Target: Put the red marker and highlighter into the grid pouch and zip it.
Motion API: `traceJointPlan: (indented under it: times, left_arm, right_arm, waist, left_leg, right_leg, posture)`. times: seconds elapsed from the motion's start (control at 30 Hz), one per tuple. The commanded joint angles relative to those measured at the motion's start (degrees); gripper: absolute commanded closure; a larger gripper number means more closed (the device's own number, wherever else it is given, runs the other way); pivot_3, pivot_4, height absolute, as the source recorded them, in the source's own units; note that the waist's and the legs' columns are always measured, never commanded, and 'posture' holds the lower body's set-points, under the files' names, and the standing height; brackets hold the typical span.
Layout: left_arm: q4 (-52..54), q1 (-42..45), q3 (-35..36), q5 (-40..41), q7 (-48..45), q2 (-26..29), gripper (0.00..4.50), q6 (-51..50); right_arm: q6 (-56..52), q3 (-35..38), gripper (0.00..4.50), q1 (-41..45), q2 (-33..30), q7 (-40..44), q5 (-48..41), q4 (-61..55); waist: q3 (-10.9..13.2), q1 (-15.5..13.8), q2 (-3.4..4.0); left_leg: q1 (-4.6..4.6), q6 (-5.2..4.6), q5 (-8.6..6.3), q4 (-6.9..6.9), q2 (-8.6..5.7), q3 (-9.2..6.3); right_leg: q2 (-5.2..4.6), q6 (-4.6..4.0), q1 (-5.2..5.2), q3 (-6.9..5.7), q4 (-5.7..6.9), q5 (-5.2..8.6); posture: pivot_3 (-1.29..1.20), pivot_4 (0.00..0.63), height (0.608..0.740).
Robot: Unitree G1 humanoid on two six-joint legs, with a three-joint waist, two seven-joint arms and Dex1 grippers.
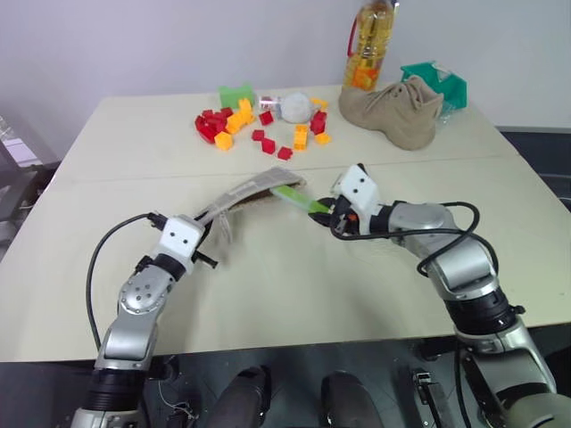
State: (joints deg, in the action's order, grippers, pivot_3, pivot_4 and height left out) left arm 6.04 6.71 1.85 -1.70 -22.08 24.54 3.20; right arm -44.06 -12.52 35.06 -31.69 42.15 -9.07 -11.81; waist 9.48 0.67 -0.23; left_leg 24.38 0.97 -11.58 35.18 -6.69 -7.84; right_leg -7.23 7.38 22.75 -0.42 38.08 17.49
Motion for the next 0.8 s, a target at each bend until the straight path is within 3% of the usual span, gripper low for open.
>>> traceJointPlan:
  times: [0.03, 0.17, 0.5, 0.53, 0.7, 0.8]
  left_arm:
    - [2.0, 0.12, -1.29, -1.54, -1.6, 1.61, 4.5, 4.36]
    - [1.36, 0.36, -3.23, -2.05, -4.57, 3.27, 4.5, 7.45]
    - [1.51, -0.34, -4.12, -1.62, -7.48, 4.19, 4.5, 8.99]
    - [1.49, -0.52, -3.93, -1.98, -7.17, 4.25, 4.5, 8.68]
    - [0.89, -0.79, -2.85, -3.5, -4.63, 3.62, 4.5, 5.99]
    - [0.69, -0.39, -2.01, -3.7, -2.17, 2.52, 4.5, 3.01]
  right_arm:
    - [1.9, -2.01, 3.64, 2.8, -2.81, 1.94, 2.24, -2.0]
    - [4.58, -5.91, 3.64, 3.72, -5.22, 4.9, 4.42, -4.29]
    - [3.9, -7.64, 3.64, 5.96, -2.1, 7.39, 2.99, -5.47]
    - [3.79, -7.43, 2.6, 5.92, -2.01, 7.44, 2.85, -5.52]
    - [3.53, -4.58, 0.15, 5.74, -1.79, 7.16, 1.27, -6.59]
    - [3.96, -0.57, 0.15, 5.13, -2.12, 7.6, -1.57, -7.36]
  waist:
    - [0.0, -0.01, 0.0]
    - [0.0, 0.0, 0.0]
    - [0.0, -0.06, -0.01]
    - [0.0, -0.05, -0.01]
    - [0.0, 0.01, -0.01]
    - [0.0, -0.05, -0.01]
  left_leg:
    - [0.0, 0.0, 0.0, 0.0, 0.0, 0.0]
    - [0.0, -0.01, -0.01, -0.02, 0.01, 0.01]
    - [0.0, -0.01, -0.01, 0.0, 0.02, 0.0]
    - [0.0, -0.01, -0.01, 0.0, 0.02, 0.0]
    - [0.0, -0.01, -0.01, -0.01, 0.02, 0.0]
    - [0.0, -0.02, -0.01, 0.0, 0.02, 0.0]
  right_leg:
    - [0.0, 0.0, 0.0, 0.0, -0.01, 0.0]
    - [0.0, 0.0, 0.0, 0.0, -0.02, 0.0]
    - [0.01, 0.0, 0.0, 0.0, -0.02, 0.0]
    - [0.0, 0.0, 0.0, 0.0, -0.02, 0.0]
    - [0.01, 0.0, 0.01, 0.0, -0.01, 0.0]
    - [0.01, 0.0, 0.0, 0.0, -0.01, 0.0]
  posture:
    - [0.0, 0.15, 0.74]
    - [0.0, 0.15, 0.74]
    - [0.0, 0.15, 0.74]
    - [0.0, 0.15, 0.74]
    - [0.0, 0.15, 0.74]
    - [0.0, 0.15, 0.74]
